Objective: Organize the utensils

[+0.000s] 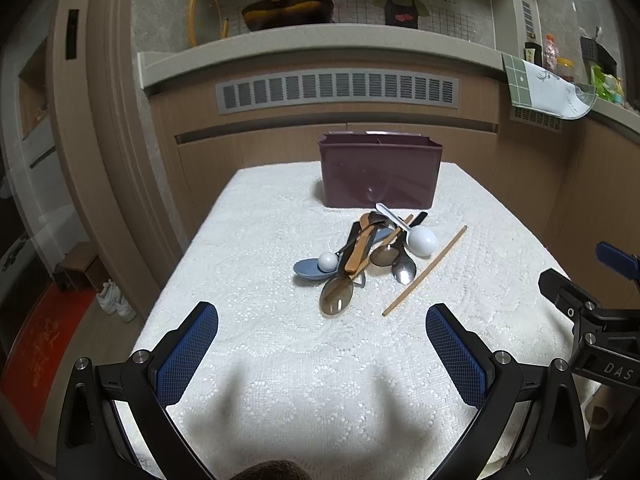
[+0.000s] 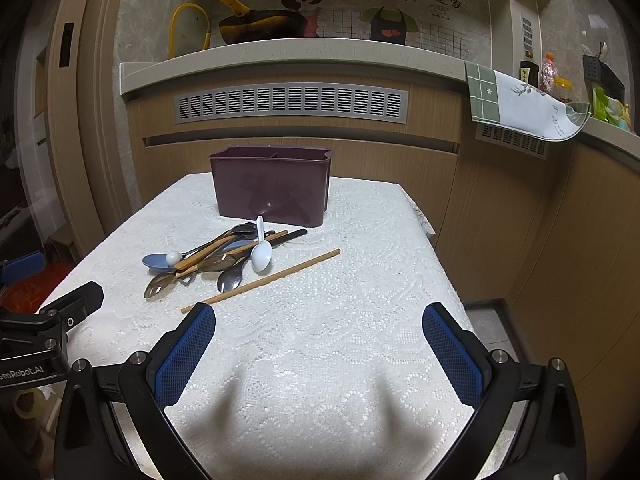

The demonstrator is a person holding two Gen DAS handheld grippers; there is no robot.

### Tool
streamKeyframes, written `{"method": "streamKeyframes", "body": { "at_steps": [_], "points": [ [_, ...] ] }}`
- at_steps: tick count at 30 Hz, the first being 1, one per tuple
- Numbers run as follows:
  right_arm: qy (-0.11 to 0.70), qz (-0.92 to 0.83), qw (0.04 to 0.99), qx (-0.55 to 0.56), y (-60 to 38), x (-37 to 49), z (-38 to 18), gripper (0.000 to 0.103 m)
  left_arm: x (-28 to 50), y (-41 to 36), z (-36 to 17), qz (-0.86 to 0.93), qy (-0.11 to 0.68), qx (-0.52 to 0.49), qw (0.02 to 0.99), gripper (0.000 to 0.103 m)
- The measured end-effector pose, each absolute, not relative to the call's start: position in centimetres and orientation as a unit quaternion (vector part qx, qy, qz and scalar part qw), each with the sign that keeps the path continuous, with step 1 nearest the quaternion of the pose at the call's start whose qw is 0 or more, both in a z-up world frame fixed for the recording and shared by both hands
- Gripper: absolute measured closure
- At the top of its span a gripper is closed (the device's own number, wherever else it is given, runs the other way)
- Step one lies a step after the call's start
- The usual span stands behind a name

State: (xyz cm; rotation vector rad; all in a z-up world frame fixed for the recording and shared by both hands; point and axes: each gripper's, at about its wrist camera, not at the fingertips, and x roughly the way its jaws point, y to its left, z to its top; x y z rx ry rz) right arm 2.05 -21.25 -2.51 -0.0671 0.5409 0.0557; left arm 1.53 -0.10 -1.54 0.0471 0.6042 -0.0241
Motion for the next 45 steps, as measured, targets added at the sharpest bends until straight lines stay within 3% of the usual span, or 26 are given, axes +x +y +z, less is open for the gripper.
{"method": "streamKeyframes", "body": {
  "at_steps": [14, 27, 29, 31, 37, 44, 45],
  "points": [
    [0.331, 0.042, 0.938, -0.087, -19.9, 10.3, -3.6, 0.0, 9.6, 3.3, -2.4, -0.015, 0.332, -0.014, 0.943, 0.0],
    [0.397, 0.092, 0.911, -0.068, -19.0, 17.5, -5.9, 0.0, 15.9, 5.9, -4.1, -0.031, 0.373, -0.03, 0.927, 0.0],
    [0.394, 0.102, 0.91, -0.074, -18.2, 17.9, -5.9, 0.006, 16.1, 5.8, -5.0, -0.034, 0.389, -0.014, 0.92, 0.0],
    [0.401, 0.127, 0.904, -0.078, -17.3, 18.4, -6.0, 0.029, 16.0, 5.5, -5.7, -0.045, 0.404, -0.006, 0.914, 0.0],
    [0.428, 0.165, 0.885, -0.076, -15.2, 20.4, -7.4, 0.061, 15.4, 5.9, -6.3, -0.047, 0.402, -0.023, 0.914, 0.0],
    [0.435, 0.167, 0.882, -0.072, -14.5, 22.3, -8.0, 0.062, 15.1, 5.3, -6.0, -0.076, 0.401, -0.032, 0.913, 0.001],
    [0.435, 0.166, 0.882, -0.07, -14.6, 22.5, -7.9, 0.062, 15.0, 5.1, -5.7, -0.087, 0.398, -0.035, 0.912, 0.006]
  ]
}}
